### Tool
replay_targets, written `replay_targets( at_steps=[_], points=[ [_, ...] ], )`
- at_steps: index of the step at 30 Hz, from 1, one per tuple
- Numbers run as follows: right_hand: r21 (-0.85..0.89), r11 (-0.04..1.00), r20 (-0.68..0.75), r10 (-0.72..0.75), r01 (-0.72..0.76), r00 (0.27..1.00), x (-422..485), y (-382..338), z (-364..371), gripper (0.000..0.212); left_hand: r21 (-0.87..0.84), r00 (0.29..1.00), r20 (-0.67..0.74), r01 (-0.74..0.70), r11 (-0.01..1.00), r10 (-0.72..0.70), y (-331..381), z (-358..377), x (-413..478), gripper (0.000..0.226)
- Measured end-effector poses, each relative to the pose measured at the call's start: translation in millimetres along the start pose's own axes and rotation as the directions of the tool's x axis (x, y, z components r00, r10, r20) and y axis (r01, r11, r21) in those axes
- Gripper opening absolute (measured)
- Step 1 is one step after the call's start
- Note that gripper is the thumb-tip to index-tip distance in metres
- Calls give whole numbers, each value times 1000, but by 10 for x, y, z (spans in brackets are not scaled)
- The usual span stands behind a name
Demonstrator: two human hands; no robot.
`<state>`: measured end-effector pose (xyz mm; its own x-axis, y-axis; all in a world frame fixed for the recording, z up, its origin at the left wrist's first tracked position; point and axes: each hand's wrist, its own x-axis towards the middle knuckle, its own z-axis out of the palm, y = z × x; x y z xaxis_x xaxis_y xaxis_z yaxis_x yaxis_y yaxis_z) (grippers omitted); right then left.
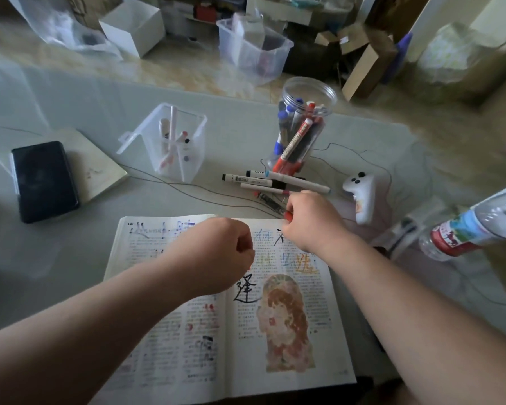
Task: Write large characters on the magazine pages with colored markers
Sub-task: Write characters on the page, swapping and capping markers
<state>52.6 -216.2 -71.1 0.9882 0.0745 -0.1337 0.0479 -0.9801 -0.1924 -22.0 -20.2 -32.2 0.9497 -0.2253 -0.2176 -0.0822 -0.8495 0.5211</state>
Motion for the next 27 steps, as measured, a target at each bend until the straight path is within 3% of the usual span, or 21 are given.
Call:
replay_targets(
  at_steps=[3, 5, 7, 9, 11, 15, 17, 20, 22, 25, 27],
  points=[
    [95, 994, 15, 54, -55, 998, -139, -11, -134, 7, 23, 999, 34, -20, 1000, 19, 10, 6, -42, 15],
    [262, 957, 50, 117, -126, 992, -288, -61, -289, 9, 8, 999, 40, -34, 999, 34, 27, -8, -69, 15],
    [499, 848, 134, 131, -181, 982, -483, -138, -469, 9, -21, 997, 52, -54, 998, 55, 69, -28, -96, 15],
    [709, 666, 254, 69, -234, 965, -712, -184, -637, 9, -63, 992, 66, -105, 992, 109, 136, -41, -132, 25],
    [810, 531, 301, -12, -249, 953, -952, -188, -760, 9, -133, 979, 53, -189, 973, 198, 214, -41, -182, 36],
    [791, 595, 208, -45, -141, 977, -1353, -79, -697, 28, -162, 930, 28, -357, 920, 365, 363, 1, -327, 12],
    [833, 546, 110, -6, -88, 994, -1452, 15, -603, 38, -191, 925, 54, -359, 913, 375, 414, 23, -379, 9],
    [937, 348, 33, 43, -46, 999, -1492, 96, -518, 19, -166, 938, 118, -304, 938, 325, 408, 78, -419, 15],
    [943, 333, 10, 14, -14, 1000, -1497, 111, -468, 9, -185, 938, 155, -280, 942, 309, 387, 122, -444, 15],
    [925, 380, -5, -58, 27, 998, -1512, 139, -376, 14, -256, 929, 203, -253, 933, 308, 402, 174, -484, 14],
    [947, 319, 0, -84, 27, 996, -1527, 159, -329, 12, -291, 927, 198, -256, 922, 319, 434, 208, -489, 14]
  ],
)
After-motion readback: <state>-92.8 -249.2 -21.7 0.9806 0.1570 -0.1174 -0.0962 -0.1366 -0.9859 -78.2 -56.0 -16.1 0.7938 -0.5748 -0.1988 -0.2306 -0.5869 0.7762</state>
